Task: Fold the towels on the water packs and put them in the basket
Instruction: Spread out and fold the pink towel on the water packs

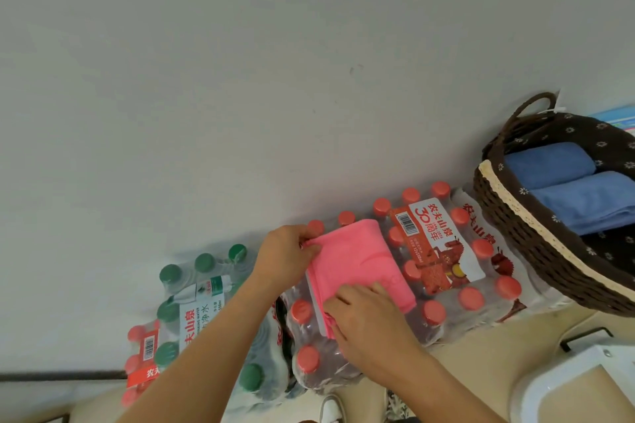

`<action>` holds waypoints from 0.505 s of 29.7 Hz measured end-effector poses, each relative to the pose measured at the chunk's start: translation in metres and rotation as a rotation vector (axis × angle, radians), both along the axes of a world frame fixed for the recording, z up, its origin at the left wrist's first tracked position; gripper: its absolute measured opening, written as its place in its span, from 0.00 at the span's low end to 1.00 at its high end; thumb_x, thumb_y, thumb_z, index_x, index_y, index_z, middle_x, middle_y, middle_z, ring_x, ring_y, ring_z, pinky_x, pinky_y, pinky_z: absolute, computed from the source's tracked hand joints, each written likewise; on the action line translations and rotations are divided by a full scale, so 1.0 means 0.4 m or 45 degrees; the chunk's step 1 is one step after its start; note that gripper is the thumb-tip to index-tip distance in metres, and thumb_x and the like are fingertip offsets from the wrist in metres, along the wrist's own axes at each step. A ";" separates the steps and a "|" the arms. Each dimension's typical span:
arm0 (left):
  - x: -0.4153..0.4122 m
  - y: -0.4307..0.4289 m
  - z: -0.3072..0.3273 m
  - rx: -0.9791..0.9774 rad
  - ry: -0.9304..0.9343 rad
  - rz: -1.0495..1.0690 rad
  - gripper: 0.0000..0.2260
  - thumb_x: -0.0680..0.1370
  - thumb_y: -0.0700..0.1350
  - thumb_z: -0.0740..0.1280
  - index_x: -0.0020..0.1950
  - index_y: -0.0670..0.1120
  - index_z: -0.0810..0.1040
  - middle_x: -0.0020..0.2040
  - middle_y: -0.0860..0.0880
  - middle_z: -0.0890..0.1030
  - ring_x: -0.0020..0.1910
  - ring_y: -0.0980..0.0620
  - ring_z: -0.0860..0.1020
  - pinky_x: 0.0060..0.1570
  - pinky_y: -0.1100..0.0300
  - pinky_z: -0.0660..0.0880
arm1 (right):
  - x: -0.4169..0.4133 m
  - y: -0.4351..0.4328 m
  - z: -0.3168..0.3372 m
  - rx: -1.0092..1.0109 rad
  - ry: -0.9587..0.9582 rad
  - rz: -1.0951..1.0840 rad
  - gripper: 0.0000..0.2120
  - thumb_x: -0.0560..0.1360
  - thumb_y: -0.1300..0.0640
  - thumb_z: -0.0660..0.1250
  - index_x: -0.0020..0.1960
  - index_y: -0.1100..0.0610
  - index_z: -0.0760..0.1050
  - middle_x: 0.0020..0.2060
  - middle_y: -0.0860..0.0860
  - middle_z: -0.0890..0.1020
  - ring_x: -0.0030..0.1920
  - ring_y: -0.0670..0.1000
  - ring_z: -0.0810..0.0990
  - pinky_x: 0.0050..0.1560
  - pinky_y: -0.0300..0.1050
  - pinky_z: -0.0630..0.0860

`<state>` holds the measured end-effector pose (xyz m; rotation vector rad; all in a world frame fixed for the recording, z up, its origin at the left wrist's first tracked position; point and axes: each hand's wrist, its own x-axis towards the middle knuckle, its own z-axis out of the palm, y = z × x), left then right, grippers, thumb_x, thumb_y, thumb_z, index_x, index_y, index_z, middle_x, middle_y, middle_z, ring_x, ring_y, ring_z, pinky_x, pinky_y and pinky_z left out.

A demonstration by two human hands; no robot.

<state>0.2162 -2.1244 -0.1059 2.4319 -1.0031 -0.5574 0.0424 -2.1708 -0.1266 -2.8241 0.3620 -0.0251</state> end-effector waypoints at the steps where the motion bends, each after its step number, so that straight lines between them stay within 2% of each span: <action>1: 0.001 0.000 -0.002 0.011 -0.026 -0.030 0.10 0.75 0.44 0.68 0.56 0.47 0.82 0.51 0.48 0.82 0.50 0.49 0.78 0.45 0.62 0.69 | 0.001 0.001 -0.001 -0.006 -0.002 -0.004 0.15 0.55 0.54 0.77 0.35 0.46 0.73 0.31 0.42 0.73 0.31 0.46 0.74 0.35 0.41 0.67; 3: 0.003 0.002 -0.007 0.049 -0.068 -0.095 0.11 0.75 0.44 0.67 0.57 0.47 0.81 0.51 0.45 0.80 0.50 0.48 0.77 0.46 0.60 0.70 | 0.002 0.005 0.006 -0.017 -0.035 -0.028 0.14 0.55 0.51 0.77 0.34 0.46 0.74 0.30 0.43 0.74 0.29 0.46 0.74 0.33 0.39 0.67; 5: 0.008 0.005 -0.009 0.089 -0.051 -0.121 0.12 0.75 0.45 0.67 0.59 0.49 0.79 0.51 0.47 0.80 0.51 0.48 0.77 0.47 0.60 0.71 | 0.003 0.014 0.012 -0.029 -0.104 -0.080 0.11 0.59 0.44 0.73 0.33 0.47 0.74 0.29 0.43 0.74 0.28 0.46 0.74 0.32 0.40 0.72; 7: 0.012 0.006 -0.007 0.148 0.000 -0.110 0.12 0.74 0.46 0.66 0.57 0.52 0.78 0.48 0.51 0.80 0.49 0.50 0.78 0.45 0.61 0.71 | 0.006 0.028 0.013 -0.026 -0.105 -0.157 0.15 0.63 0.36 0.66 0.33 0.47 0.73 0.29 0.43 0.74 0.29 0.46 0.74 0.34 0.42 0.73; 9: 0.015 0.003 0.004 0.235 0.065 -0.086 0.10 0.72 0.46 0.67 0.53 0.53 0.78 0.42 0.52 0.80 0.43 0.51 0.78 0.40 0.61 0.72 | 0.008 0.047 0.007 -0.038 -0.048 -0.212 0.17 0.61 0.34 0.67 0.35 0.48 0.73 0.31 0.44 0.75 0.31 0.47 0.74 0.35 0.44 0.72; 12: 0.019 0.000 0.021 0.400 0.148 -0.069 0.11 0.68 0.44 0.68 0.49 0.50 0.79 0.41 0.50 0.82 0.40 0.52 0.79 0.40 0.59 0.76 | 0.007 0.060 0.004 -0.079 -0.037 -0.223 0.18 0.55 0.48 0.77 0.40 0.49 0.74 0.34 0.46 0.75 0.33 0.50 0.75 0.34 0.46 0.72; 13: 0.019 0.004 0.027 0.441 0.142 -0.056 0.11 0.67 0.44 0.69 0.49 0.48 0.79 0.41 0.49 0.82 0.41 0.52 0.80 0.41 0.58 0.77 | 0.000 0.056 -0.001 -0.084 -0.056 -0.212 0.19 0.54 0.53 0.77 0.41 0.48 0.75 0.34 0.46 0.76 0.33 0.50 0.76 0.34 0.46 0.71; 15: 0.007 0.025 0.037 0.456 0.085 -0.002 0.14 0.65 0.45 0.68 0.50 0.48 0.76 0.40 0.50 0.81 0.41 0.50 0.80 0.39 0.56 0.77 | -0.020 0.033 -0.008 -0.093 -0.095 -0.150 0.20 0.54 0.56 0.75 0.43 0.46 0.76 0.36 0.43 0.76 0.36 0.48 0.76 0.38 0.46 0.70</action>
